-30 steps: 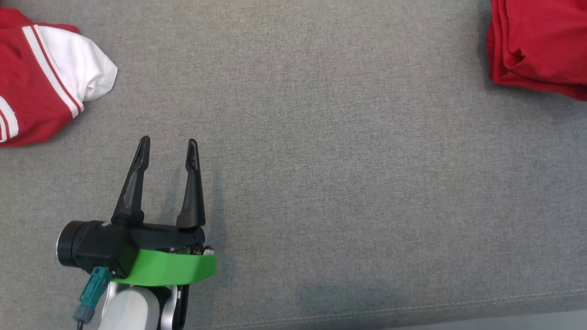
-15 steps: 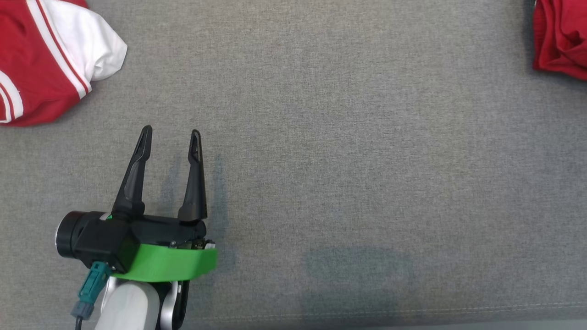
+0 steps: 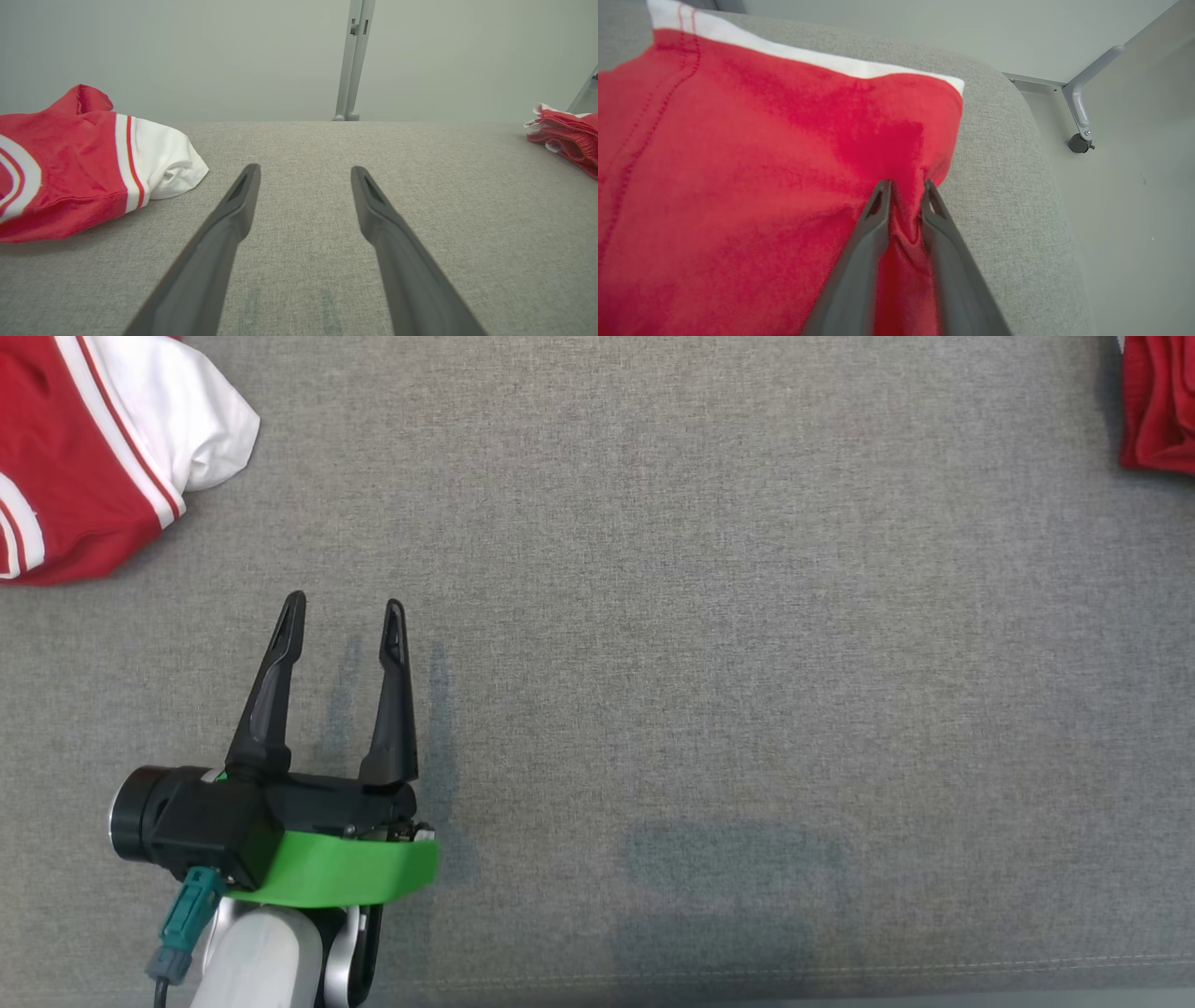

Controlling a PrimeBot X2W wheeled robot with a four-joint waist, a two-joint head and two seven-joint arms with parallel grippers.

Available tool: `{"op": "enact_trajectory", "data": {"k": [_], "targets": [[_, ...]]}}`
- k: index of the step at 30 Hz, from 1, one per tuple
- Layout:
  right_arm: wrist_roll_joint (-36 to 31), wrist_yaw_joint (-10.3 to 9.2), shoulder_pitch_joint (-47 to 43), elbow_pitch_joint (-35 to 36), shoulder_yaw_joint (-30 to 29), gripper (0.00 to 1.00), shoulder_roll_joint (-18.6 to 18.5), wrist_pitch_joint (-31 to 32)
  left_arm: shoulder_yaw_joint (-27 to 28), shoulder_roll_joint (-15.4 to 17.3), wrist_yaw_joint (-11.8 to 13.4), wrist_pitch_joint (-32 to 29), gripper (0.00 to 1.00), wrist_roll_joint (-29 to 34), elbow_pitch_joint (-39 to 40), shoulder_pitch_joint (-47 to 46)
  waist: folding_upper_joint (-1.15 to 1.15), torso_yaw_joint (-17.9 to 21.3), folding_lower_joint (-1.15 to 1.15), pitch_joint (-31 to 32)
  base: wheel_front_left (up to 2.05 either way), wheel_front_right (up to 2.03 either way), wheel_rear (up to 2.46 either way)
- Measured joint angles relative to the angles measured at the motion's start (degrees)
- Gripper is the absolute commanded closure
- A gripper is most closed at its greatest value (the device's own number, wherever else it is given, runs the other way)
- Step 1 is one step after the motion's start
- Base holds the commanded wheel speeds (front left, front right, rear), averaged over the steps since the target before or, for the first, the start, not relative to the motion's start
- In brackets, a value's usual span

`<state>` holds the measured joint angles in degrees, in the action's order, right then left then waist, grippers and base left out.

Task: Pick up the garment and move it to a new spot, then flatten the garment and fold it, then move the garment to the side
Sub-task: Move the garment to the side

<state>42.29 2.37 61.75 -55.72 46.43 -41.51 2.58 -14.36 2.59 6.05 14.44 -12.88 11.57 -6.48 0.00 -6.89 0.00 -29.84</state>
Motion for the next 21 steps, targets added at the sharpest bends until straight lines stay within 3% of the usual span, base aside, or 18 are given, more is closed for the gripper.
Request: {"op": "enact_trajectory", "data": {"k": [1, 7, 21], "targets": [[0.0, -0.05, 0.0, -0.3, 0.0, 0.00, 0.1, 0.0, 0.1, 0.0, 0.0, 0.0, 0.00, 0.0, -0.1, 0.0, 0.00, 0.1, 0.00, 0.1, 0.00, 0.00, 0.00], [0.0, -1.53, 0.0, -1.8, -0.1, 0.00, 1.2, -1.9, 0.4, 0.0, 0.0, 0.1, 0.00, 0.1, -0.9, 0.0, 0.00, 0.6, 0.00, 1.0, 0.00, 0.00, 0.00], [0.0, -1.09, -0.2, -1.3, -0.3, 0.00, 4.7, -9.2, 0.0, 0.0, -0.1, 0.1, 0.00, -0.4, -2.8, 0.0, 0.00, 2.4, 0.00, 5.1, 0.00, 0.00, 0.00]]}}
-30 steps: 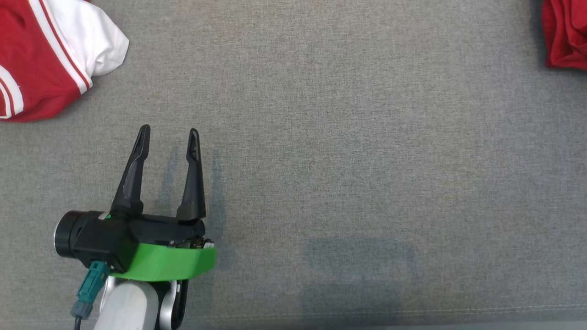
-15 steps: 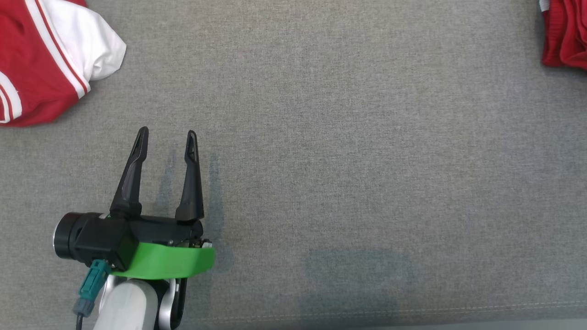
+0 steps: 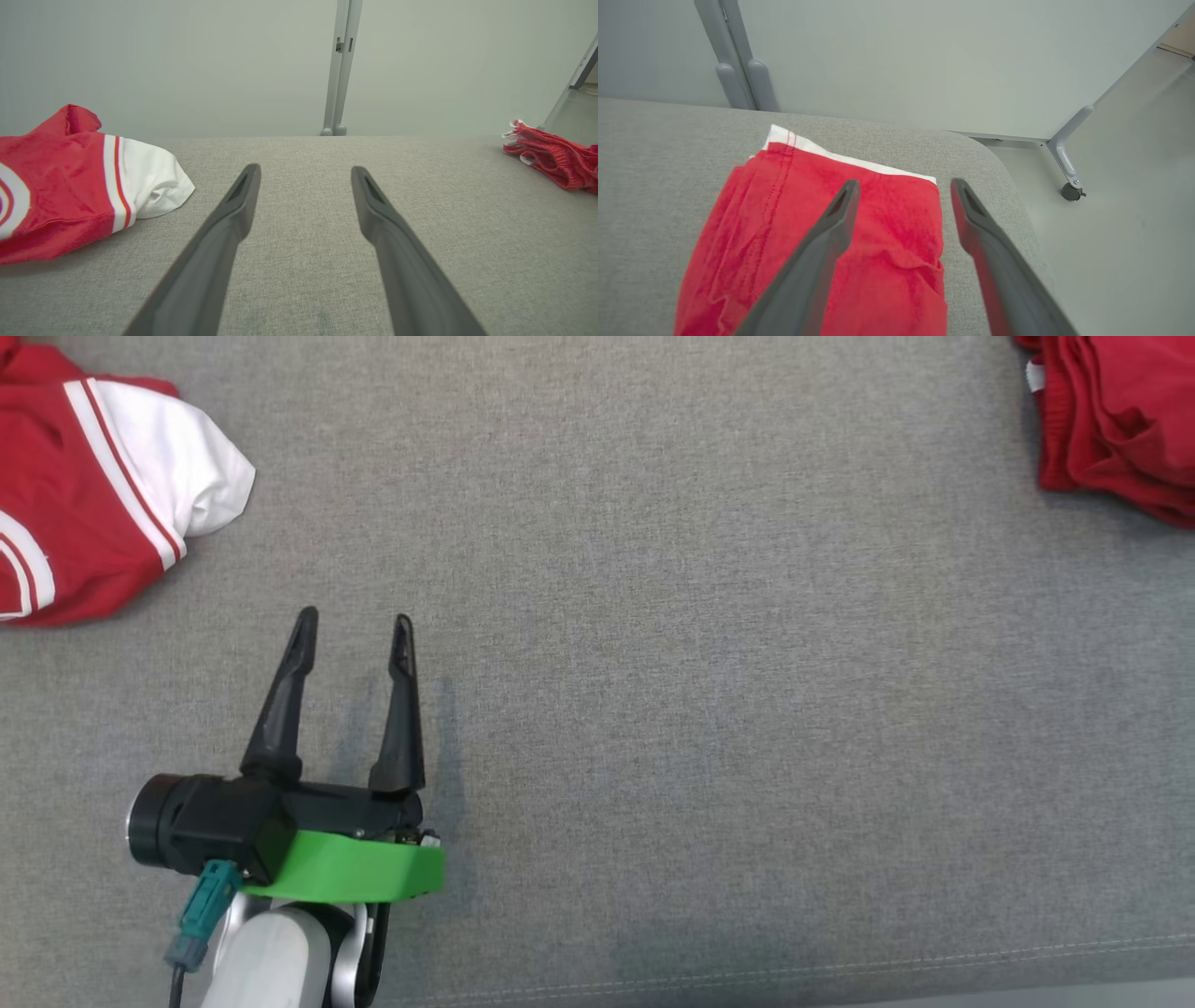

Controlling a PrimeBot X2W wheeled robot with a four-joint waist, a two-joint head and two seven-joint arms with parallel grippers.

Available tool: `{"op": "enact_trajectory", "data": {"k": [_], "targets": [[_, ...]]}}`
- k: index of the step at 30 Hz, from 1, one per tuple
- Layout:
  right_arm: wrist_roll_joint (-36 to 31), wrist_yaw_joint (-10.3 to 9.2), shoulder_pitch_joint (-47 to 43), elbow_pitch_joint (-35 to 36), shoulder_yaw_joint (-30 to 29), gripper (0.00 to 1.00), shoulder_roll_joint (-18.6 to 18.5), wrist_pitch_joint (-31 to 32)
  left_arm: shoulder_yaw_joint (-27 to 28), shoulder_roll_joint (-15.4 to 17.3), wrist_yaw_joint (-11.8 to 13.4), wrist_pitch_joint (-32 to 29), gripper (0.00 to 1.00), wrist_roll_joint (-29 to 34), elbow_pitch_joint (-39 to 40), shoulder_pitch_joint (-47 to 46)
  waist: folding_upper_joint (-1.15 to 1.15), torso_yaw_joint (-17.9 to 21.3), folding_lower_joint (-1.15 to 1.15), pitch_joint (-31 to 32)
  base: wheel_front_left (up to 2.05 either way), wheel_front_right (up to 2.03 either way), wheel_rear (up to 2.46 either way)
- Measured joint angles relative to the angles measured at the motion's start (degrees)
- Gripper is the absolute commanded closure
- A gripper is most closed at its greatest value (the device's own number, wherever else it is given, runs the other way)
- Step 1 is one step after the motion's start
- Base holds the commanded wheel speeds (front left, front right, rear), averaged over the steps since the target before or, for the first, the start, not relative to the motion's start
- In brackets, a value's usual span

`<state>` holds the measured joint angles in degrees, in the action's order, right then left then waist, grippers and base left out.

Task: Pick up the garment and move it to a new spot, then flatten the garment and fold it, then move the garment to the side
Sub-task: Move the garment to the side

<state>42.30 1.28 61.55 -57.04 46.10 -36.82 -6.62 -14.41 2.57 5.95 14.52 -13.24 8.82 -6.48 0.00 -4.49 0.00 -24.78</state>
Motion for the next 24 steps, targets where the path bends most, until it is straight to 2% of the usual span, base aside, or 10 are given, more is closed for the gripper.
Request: {"op": "enact_trajectory", "data": {"k": [7, 14, 19, 24], "targets": [[0.6, 0.75, 0.1, 2.8, -0.9, 0.00, 4.8, -5.8, -0.8, 0.0, -0.9, 0.0, 0.00, -0.6, -1.8, -1.9, 0.00, 1.2, 0.00, 3.2, 0.00, 0.00, 0.00], [0.5, 1.08, -1.4, 5.8, -0.6, 0.00, 10.0, -7.5, -0.6, 0.0, -1.0, 0.2, 0.00, -1.4, -4.6, -2.4, 0.00, 2.8, 0.00, 7.0, 0.00, 0.00, 0.00], [0.6, 0.01, -6.0, 8.9, -0.6, 0.00, 14.5, -7.9, 0.0, 0.0, -0.9, 0.2, 0.00, -3.6, -6.7, -2.4, 0.00, 4.1, 0.00, 10.5, 0.00, 0.00, 0.00], [1.1, -1.83, -11.3, 12.5, -3.4, 0.00, 16.0, -8.0, 0.9, 0.0, -0.4, 0.2, 0.00, -4.4, -8.2, -2.3, 0.00, 4.8, 0.00, 13.6, 0.00, 0.00, 0.00]]}}
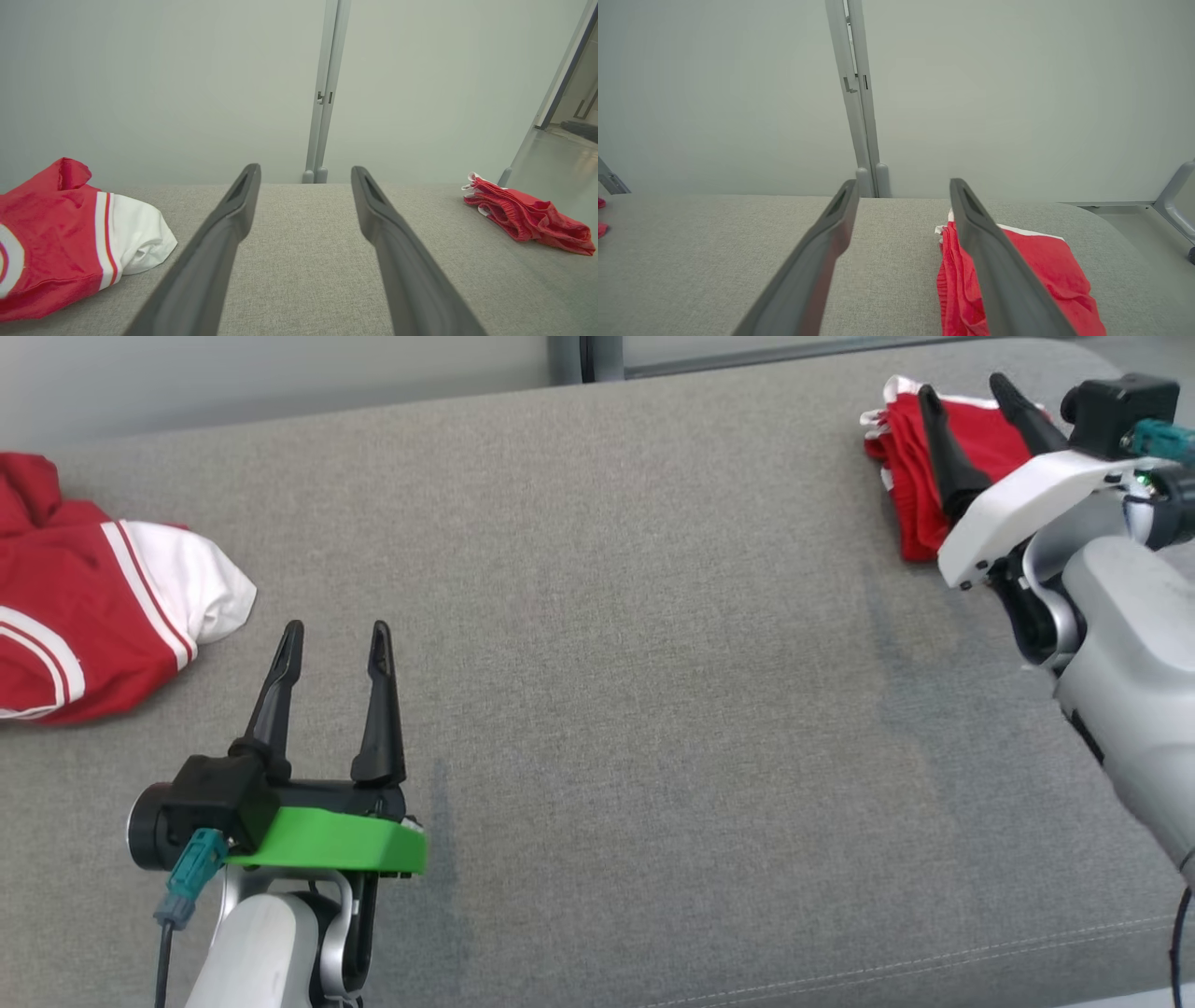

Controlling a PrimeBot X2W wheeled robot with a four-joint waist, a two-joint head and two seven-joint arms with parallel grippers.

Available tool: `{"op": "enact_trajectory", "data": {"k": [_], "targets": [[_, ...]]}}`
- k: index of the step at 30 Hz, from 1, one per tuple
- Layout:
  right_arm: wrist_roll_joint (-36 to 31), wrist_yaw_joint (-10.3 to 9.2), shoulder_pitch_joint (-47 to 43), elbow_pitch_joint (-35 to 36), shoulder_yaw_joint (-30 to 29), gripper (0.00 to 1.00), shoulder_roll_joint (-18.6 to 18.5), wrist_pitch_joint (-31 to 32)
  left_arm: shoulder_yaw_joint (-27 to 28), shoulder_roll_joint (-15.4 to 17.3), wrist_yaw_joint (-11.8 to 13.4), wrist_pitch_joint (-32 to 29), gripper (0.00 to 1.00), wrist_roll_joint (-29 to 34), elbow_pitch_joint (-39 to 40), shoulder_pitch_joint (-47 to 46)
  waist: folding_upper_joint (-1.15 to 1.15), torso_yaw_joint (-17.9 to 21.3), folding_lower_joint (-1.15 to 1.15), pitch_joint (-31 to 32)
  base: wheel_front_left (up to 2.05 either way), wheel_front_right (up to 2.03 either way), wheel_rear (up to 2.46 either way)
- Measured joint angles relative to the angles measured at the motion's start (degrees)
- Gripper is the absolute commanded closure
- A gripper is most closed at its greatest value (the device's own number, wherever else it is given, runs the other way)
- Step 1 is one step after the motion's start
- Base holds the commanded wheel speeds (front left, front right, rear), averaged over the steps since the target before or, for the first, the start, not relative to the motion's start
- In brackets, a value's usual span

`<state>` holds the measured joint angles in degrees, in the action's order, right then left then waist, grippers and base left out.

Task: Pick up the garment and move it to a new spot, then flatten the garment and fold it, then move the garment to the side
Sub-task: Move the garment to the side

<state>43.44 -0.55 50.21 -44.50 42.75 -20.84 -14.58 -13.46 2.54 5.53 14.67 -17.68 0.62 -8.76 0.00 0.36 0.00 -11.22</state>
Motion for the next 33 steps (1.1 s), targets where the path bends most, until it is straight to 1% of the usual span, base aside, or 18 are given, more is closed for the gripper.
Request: {"op": "enact_trajectory", "data": {"k": [4, 8, 9, 14, 17, 19, 20, 22, 27, 33], "targets": [[-0.7, -2.25, -2.4, 6.7, -3.4, 0.00, 1.3, 0.0, 0.5, 0.0, 0.0, 0.0, 0.00, -0.4, -0.5, 0.6, 0.00, 0.2, 0.00, 2.2, 0.00, 0.00, 0.00], [-2.7, -4.17, -6.2, 11.9, -5.4, 0.00, 2.2, 0.0, 1.2, 0.0, 0.1, 0.0, 0.00, -1.2, -0.7, 1.8, 0.00, 0.4, 0.00, 3.9, 0.00, 0.00, 0.00], [-3.2, -4.19, -7.4, 13.0, -5.9, 0.00, 2.5, 0.0, 1.5, 0.0, 0.4, 0.0, 0.00, -1.3, -0.7, 1.9, 0.00, 0.4, 0.00, 4.3, 0.00, 0.00, 0.00], [-6.5, -5.68, -11.7, 19.5, -8.9, 0.00, 3.1, 0.0, 2.5, 0.0, 0.6, 0.0, 0.00, -1.3, -0.6, 2.7, 0.00, 0.6, 0.00, 5.0, 0.00, 0.00, 0.00], [-9.1, -6.10, -14.5, 22.6, -9.9, 0.00, 3.4, 0.0, 3.0, 0.0, 0.8, 0.0, 0.00, -1.4, -0.4, 3.2, 0.00, 0.6, 0.00, 5.2, 0.00, 0.00, 0.00], [-9.9, -6.14, -17.0, 24.3, -10.8, 0.00, 4.3, 0.0, 3.4, 0.0, 1.1, 0.0, 0.00, -1.4, -0.2, 3.3, 0.00, 0.6, 0.00, 5.4, 0.00, 0.00, 0.00], [-9.9, -6.14, -17.0, 24.3, -10.8, 0.00, 4.3, 0.0, 3.4, 0.0, 1.1, 0.0, 0.00, -1.4, -0.2, 3.3, 0.00, 0.6, 0.00, 5.4, 0.00, 0.00, 0.00], [-10.3, -6.49, -19.9, 25.8, -11.6, 0.00, 5.1, 0.0, 3.7, 0.0, 1.1, 0.0, 0.00, -1.4, 0.0, 3.9, 0.00, 0.5, 0.00, 5.5, 0.00, 0.00, 0.00], [-12.7, -6.55, -26.3, 28.0, -12.9, 0.00, 6.1, 0.0, 4.3, 0.0, 1.1, 0.0, 0.00, -1.4, 0.1, 6.0, 0.00, 0.4, 0.00, 5.9, 0.00, 0.00, 0.00], [-15.3, -6.61, -31.4, 30.3, -14.6, 0.00, 6.6, 0.0, 5.5, 0.0, 1.2, 0.0, 0.00, -1.4, 0.2, 6.8, 0.00, 0.4, 0.00, 6.2, 0.00, 0.00, 0.00]]}}
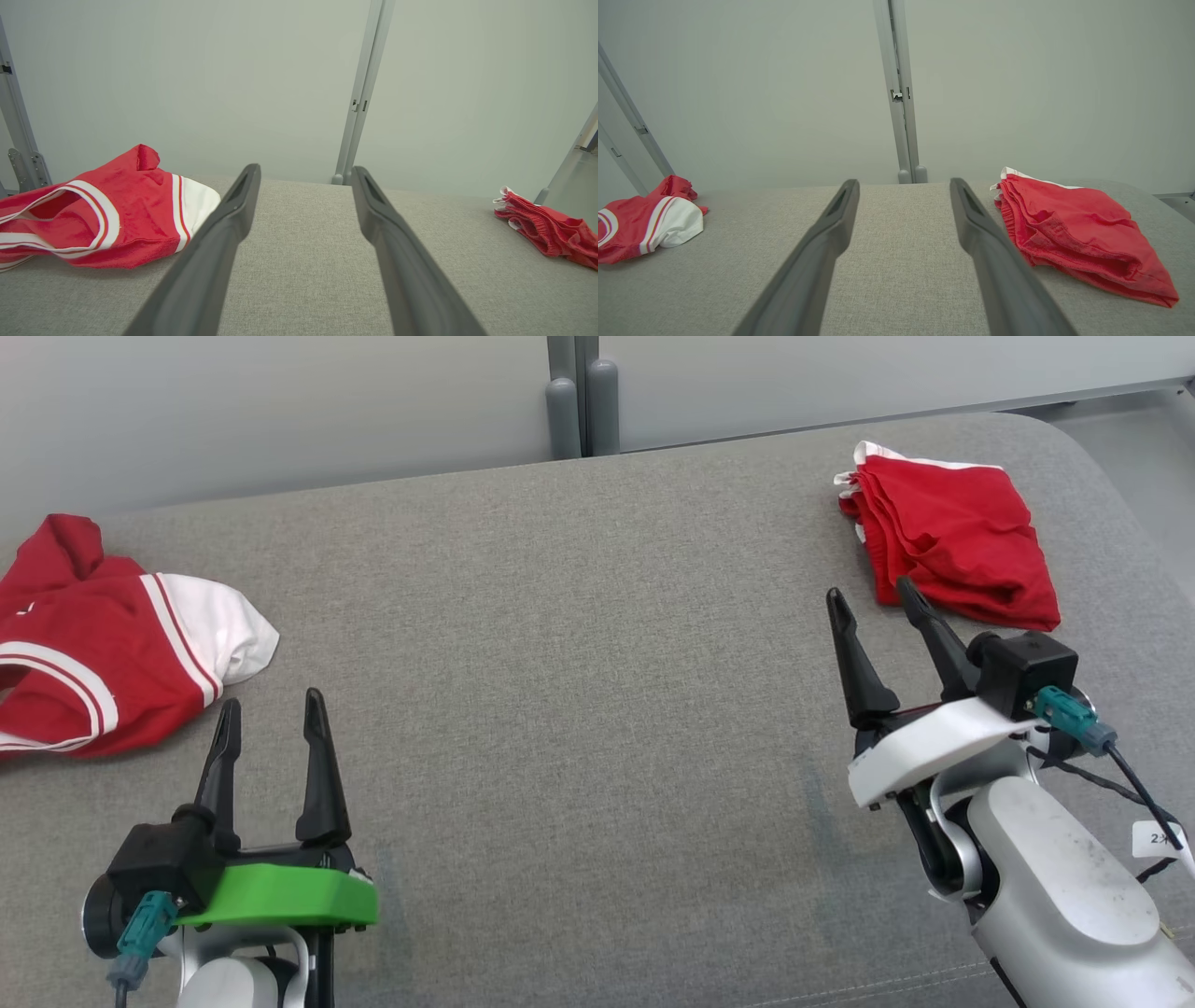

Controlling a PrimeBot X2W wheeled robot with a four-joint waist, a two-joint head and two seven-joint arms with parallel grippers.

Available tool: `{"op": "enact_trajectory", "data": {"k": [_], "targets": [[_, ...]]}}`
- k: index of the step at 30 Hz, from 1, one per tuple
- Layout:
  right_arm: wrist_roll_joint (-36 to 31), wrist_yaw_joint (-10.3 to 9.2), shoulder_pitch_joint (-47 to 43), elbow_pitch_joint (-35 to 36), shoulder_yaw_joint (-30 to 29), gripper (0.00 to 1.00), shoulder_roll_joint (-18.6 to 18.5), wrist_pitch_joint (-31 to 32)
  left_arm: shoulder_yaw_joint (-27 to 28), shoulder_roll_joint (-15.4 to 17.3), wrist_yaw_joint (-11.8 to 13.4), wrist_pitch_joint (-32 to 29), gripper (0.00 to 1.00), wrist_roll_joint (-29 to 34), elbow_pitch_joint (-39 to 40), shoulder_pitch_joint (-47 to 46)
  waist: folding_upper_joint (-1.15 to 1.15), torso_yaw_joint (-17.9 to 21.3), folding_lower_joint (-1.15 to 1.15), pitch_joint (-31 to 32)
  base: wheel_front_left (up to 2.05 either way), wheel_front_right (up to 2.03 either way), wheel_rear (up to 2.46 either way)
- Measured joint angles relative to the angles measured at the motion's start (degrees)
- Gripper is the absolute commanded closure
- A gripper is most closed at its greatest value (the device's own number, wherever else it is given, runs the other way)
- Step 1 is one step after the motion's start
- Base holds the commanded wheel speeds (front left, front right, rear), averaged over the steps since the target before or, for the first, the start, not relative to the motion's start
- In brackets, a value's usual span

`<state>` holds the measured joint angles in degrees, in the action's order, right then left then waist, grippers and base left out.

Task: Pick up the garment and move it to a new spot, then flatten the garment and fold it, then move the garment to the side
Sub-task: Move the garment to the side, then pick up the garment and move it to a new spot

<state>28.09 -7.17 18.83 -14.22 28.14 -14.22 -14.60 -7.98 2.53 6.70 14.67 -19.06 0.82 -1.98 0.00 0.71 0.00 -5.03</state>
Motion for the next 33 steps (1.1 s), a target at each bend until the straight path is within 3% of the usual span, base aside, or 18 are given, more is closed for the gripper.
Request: {"op": "enact_trajectory", "data": {"k": [14, 33], "targets": [[-4.0, 0.00, -7.5, 3.2, -3.5, 0.00, 2.4, 0.0, 1.4, 0.0, 0.1, 0.0, 0.00, -0.3, 0.1, 2.4, 0.00, 0.4, 0.00, 0.5, 0.00, 0.00, 0.00], [-7.1, 0.00, -10.3, 4.6, -5.7, 0.00, 3.6, 0.0, 3.1, 0.0, 0.2, 0.0, 0.00, -0.4, -0.3, 4.9, 0.00, 0.0, 0.00, 1.5, 0.00, 0.00, 0.00]]}}
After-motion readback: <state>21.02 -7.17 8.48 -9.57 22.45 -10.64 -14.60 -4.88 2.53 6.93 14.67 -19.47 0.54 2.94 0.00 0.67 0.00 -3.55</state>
